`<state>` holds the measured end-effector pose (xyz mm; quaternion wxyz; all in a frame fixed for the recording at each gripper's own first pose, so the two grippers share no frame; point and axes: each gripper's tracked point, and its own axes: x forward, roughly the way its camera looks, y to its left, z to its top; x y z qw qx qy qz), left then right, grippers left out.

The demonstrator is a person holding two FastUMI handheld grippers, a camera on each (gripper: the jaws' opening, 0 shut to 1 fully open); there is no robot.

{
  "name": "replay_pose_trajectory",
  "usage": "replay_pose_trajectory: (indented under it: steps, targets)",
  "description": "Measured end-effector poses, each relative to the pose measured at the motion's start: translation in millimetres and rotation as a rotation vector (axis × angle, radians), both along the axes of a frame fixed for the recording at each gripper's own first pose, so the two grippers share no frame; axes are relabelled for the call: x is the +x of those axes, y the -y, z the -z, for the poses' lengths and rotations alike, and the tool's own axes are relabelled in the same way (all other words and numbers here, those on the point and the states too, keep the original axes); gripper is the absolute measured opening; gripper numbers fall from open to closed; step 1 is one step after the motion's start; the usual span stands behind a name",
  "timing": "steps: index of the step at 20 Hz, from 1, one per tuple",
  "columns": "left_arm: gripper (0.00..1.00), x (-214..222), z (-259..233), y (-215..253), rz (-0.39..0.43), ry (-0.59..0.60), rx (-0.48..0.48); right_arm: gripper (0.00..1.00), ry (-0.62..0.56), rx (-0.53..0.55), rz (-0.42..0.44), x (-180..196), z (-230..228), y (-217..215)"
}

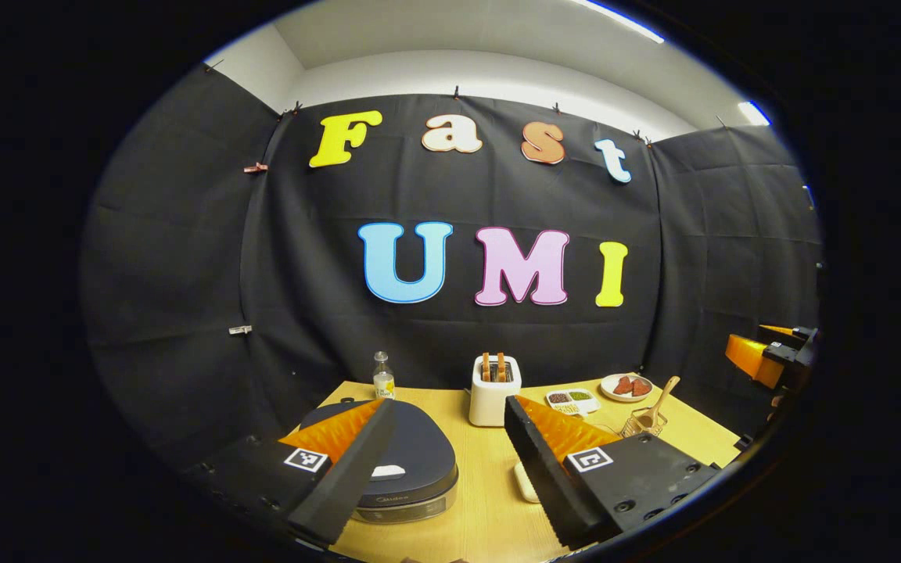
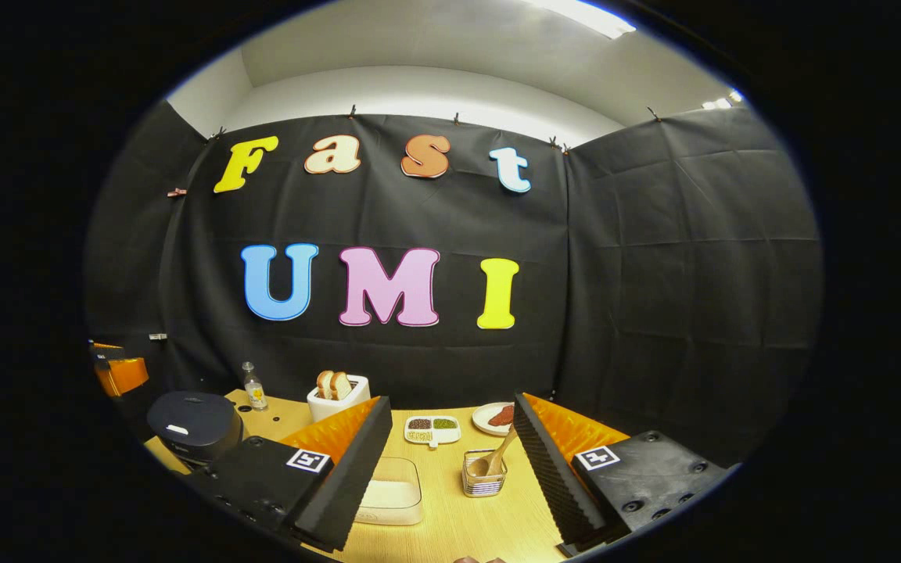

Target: Close the left gripper, press the button to open the rice cooker; take a wooden spoon from the chopstick holder with the right hand, scoop a spoonful of rice and pour it into the rice cooker, then put the wooden spoon back into the chopstick holder.

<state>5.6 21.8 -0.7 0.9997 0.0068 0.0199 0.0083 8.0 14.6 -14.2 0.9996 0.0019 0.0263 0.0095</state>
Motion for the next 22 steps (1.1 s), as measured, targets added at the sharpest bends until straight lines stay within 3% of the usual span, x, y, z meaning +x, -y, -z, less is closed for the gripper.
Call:
replay_pose_trajectory:
  steps: [5, 8, 12, 13, 17, 20, 22]
  targets:
    - [0.94, 13.6, 7.5, -13.7, -0.023, -0.070, -0.042, 0.98, -0.025, 0.008, -0.023, 18.3, 9.2, 2.0]
    - [0.86, 22.5, 13.5, -24.0, -0.041, -0.118, -0.062, 0.98, -0.044, -0.002, -0.044, 31.1, 20.5, 3.1]
    - [0.57, 31.0, 32.9, -37.0, -0.071, -0.199, -0.106, 0.98, -0.067, 0.003, -0.075, 46.0, 29.3, 1.6]
    - [0.41, 31.9, 37.0, -41.5, -0.084, -0.216, -0.124, 0.98, -0.069, 0.003, -0.082, 49.6, 31.2, 1.1]
    - [0.13, 39.0, 55.6, -55.8, -0.121, -0.279, -0.172, 0.98, -0.080, -0.003, -0.104, 59.8, 37.9, 1.3]
    - [0.05, 48.7, 69.7, -66.5, -0.137, -0.323, -0.199, 0.98, -0.097, -0.002, -0.116, 64.8, 43.4, 2.9]
    - [0.06, 55.2, 88.9, -75.4, -0.157, -0.372, -0.228, 0.98, -0.103, -0.001, -0.116, 68.3, 45.7, 6.1]
